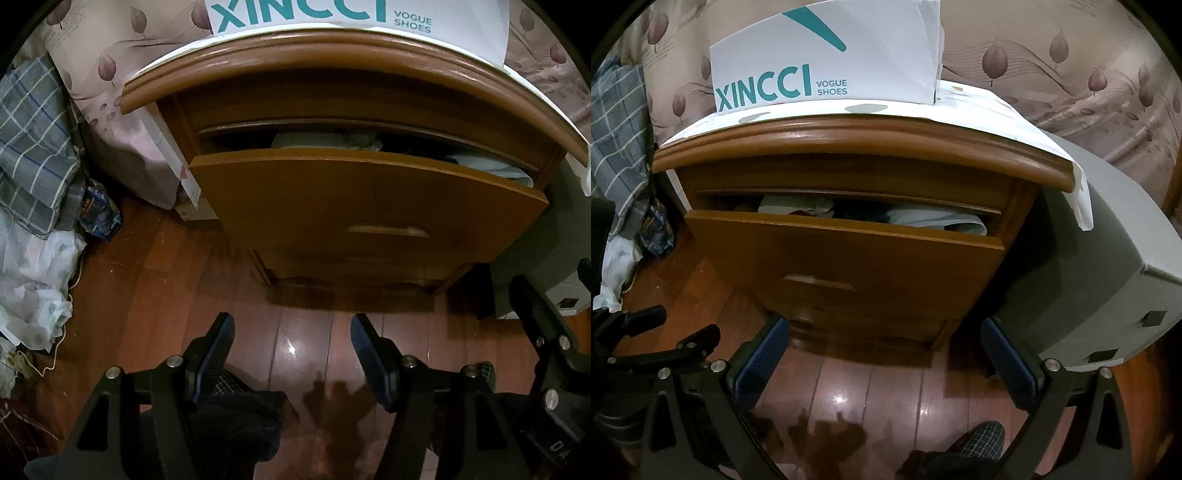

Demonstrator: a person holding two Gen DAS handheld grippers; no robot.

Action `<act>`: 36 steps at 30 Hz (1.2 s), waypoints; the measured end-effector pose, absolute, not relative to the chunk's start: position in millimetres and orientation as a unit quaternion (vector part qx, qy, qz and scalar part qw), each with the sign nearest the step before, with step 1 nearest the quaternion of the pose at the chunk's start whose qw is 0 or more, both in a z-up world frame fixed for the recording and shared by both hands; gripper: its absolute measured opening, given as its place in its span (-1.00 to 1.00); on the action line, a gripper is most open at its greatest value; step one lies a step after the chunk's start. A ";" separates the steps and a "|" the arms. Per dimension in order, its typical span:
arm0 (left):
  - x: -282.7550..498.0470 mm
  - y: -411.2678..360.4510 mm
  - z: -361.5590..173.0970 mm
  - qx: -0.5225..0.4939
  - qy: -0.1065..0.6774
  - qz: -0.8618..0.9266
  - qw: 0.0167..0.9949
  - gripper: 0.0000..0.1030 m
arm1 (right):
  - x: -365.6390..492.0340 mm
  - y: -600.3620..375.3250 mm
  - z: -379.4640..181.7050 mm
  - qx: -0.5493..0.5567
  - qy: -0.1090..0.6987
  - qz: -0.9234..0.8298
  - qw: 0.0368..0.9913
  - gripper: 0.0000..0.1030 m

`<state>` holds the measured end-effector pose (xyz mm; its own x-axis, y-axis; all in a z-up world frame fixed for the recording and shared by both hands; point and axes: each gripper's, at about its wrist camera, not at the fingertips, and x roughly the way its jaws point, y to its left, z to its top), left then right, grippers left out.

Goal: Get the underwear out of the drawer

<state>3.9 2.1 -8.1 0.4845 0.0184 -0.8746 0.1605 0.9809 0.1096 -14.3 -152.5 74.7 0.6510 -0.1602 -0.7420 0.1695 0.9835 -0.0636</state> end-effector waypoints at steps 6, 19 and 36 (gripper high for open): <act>4.3 1.8 -8.8 0.091 0.506 -0.041 0.857 0.30 | -14.0 -152.7 74.7 0.006 0.408 -0.091 0.909 0.98; 4.6 1.0 -9.3 0.089 0.507 -0.041 0.857 0.30 | -13.2 -150.9 75.5 0.003 0.408 -0.089 0.909 0.98; 3.1 2.2 -8.0 0.089 0.508 -0.041 0.856 0.30 | -12.7 -153.3 77.1 0.007 0.406 -0.095 0.909 0.98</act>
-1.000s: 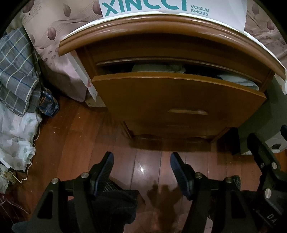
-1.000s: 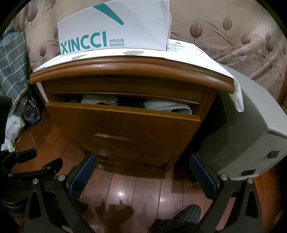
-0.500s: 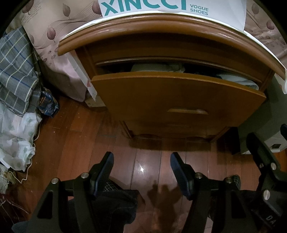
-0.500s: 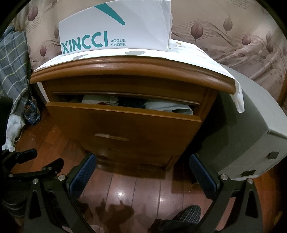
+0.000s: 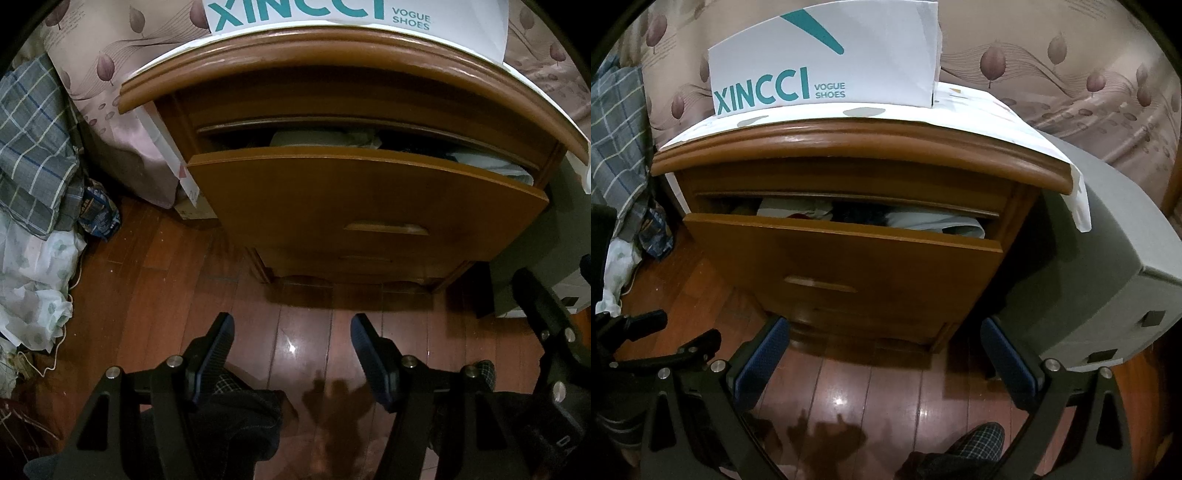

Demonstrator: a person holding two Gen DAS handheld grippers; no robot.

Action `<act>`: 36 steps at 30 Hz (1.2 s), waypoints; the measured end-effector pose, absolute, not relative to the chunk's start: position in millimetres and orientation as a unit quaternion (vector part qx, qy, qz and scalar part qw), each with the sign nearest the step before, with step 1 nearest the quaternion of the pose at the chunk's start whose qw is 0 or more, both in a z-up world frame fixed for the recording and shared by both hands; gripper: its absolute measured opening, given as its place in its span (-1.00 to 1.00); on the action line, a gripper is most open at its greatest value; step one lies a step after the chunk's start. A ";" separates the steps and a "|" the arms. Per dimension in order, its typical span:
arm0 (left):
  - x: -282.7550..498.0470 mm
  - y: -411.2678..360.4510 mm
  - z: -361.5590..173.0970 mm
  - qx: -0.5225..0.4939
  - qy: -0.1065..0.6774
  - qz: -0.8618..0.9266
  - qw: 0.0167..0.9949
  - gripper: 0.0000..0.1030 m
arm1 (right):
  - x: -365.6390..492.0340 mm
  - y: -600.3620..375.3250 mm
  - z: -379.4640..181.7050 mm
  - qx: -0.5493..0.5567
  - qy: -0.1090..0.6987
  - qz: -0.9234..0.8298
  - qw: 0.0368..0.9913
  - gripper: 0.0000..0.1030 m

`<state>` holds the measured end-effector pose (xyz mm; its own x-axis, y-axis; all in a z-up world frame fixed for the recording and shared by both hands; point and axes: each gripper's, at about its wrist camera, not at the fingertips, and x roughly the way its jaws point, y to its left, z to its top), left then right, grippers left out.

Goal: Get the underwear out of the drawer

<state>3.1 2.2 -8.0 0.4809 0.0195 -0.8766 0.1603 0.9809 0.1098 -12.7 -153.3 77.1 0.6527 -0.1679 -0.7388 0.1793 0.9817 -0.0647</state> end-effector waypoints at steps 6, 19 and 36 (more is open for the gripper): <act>4.9 5.3 -7.3 0.076 0.514 -0.040 0.854 0.30 | -12.1 -158.6 80.0 0.015 0.404 -0.105 0.909 0.98; 50.6 58.3 22.8 -0.192 0.482 -0.053 0.853 0.30 | -11.8 -193.5 86.5 0.081 0.405 -0.140 0.900 0.99; 103.7 82.1 -26.1 -0.446 0.482 0.014 0.754 0.34 | -8.9 -197.5 85.9 0.106 0.422 -0.120 0.892 0.99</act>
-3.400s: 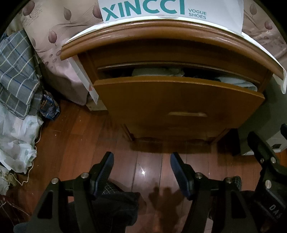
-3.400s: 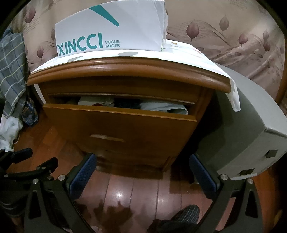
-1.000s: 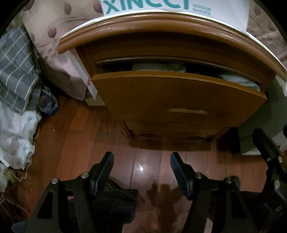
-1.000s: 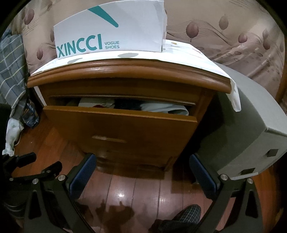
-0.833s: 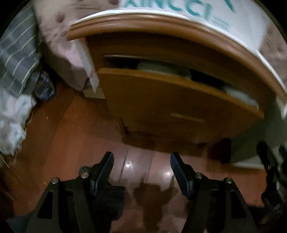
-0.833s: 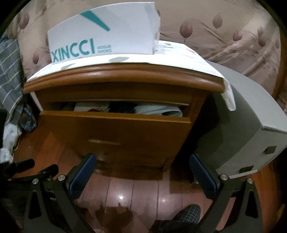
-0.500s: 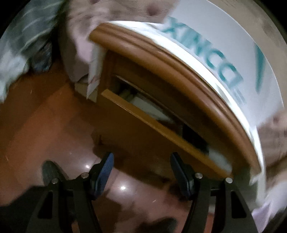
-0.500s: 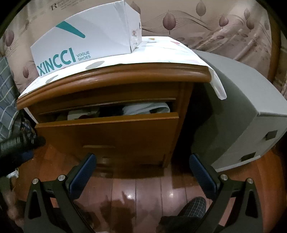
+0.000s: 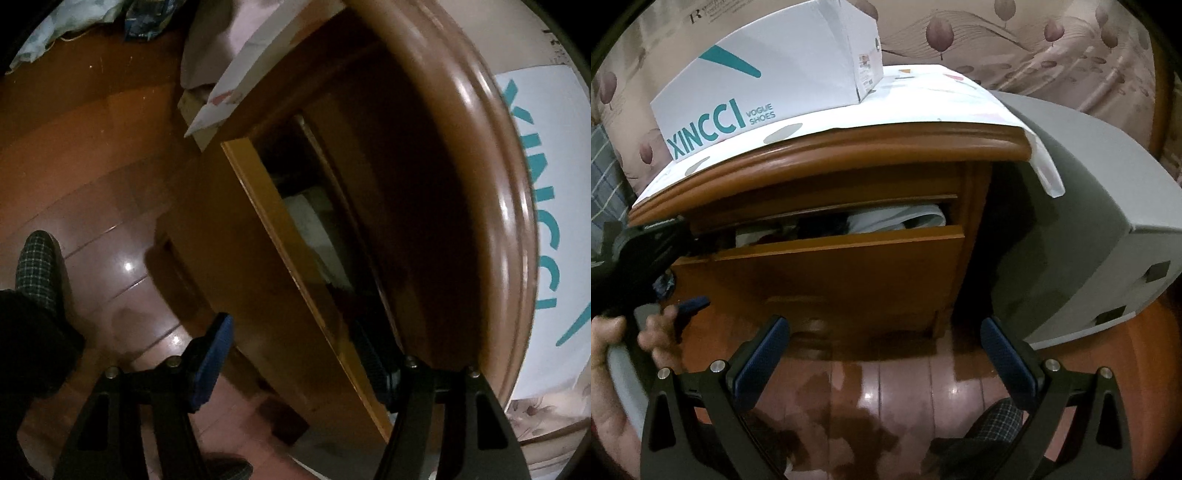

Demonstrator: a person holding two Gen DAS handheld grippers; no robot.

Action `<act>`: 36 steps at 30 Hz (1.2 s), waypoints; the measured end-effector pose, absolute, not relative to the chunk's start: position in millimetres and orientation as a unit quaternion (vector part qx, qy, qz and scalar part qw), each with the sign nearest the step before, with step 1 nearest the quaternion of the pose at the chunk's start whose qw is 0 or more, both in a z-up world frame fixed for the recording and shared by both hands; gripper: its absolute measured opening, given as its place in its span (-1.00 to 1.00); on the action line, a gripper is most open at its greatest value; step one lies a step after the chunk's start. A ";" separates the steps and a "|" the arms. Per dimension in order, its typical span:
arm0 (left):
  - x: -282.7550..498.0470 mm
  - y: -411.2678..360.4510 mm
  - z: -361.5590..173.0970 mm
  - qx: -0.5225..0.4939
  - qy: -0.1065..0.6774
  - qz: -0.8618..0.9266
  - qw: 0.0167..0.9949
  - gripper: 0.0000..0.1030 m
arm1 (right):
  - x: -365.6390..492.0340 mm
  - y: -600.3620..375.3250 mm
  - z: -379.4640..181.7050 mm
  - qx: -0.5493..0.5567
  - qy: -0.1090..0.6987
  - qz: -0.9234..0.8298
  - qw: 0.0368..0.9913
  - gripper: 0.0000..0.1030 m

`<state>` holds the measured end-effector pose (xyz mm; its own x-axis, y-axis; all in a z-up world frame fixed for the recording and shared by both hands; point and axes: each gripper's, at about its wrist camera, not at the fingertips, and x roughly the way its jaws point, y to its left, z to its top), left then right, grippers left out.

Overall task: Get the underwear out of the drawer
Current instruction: 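Hook the drawer front with the left tool and pull it open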

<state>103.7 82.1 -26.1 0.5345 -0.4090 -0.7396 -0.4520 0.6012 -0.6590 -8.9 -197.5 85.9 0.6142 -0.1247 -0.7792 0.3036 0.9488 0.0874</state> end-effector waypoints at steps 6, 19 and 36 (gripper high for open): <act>108.5 86.2 -40.9 -0.482 0.487 0.019 0.728 0.40 | -10.4 -198.3 88.9 0.120 0.422 -0.114 0.892 0.99; 132.5 84.4 -44.9 -0.498 0.512 0.044 0.698 0.71 | -7.8 -209.0 90.4 0.127 0.421 -0.131 0.889 0.99; 86.7 97.3 -29.5 -0.407 0.539 0.022 0.737 0.92 | -9.6 -210.5 94.2 0.109 0.411 -0.149 0.893 0.99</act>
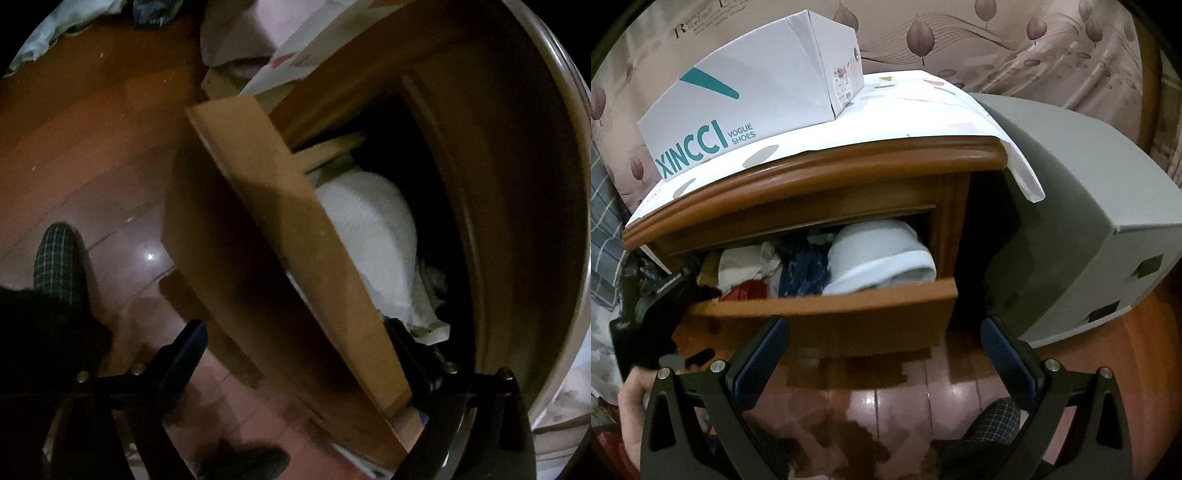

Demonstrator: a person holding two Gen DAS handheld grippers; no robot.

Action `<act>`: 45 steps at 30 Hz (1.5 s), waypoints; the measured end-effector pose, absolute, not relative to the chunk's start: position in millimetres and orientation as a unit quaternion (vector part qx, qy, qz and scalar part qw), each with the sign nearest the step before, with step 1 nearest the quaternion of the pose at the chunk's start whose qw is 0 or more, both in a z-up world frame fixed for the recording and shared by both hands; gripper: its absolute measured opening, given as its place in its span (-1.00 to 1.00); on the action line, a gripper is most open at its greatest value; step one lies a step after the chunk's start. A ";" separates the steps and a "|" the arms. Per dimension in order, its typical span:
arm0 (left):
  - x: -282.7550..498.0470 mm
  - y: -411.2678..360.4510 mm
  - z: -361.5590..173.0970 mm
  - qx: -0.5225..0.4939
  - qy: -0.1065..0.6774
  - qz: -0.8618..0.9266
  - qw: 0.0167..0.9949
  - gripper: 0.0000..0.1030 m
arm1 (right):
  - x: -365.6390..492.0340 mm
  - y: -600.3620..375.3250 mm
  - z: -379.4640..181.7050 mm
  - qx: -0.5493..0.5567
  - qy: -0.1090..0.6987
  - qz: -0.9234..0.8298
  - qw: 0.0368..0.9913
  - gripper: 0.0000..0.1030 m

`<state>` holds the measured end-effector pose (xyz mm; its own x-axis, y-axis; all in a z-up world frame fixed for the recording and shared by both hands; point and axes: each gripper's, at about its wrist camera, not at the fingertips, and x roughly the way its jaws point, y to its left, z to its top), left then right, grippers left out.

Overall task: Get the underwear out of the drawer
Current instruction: 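Hook the drawer front with the left tool and pull it open, then reach into the drawer and grasp the dark blue patterned underwear with the right tool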

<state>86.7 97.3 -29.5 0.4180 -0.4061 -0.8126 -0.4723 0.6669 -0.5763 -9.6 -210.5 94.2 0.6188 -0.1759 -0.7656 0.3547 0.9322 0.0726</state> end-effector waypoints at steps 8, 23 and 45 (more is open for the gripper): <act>59.0 102.2 -31.2 -0.364 0.563 0.016 0.742 0.92 | -7.5 -203.8 91.5 0.097 0.419 -0.139 0.892 0.99; 19.9 110.2 -36.5 -0.305 0.595 0.020 0.743 0.93 | -3.1 -192.7 84.6 0.078 0.438 -0.122 0.887 0.99; 11.4 89.7 46.9 -0.088 0.518 0.036 0.850 0.88 | 20.7 -175.1 82.7 0.057 0.502 -0.019 0.863 0.77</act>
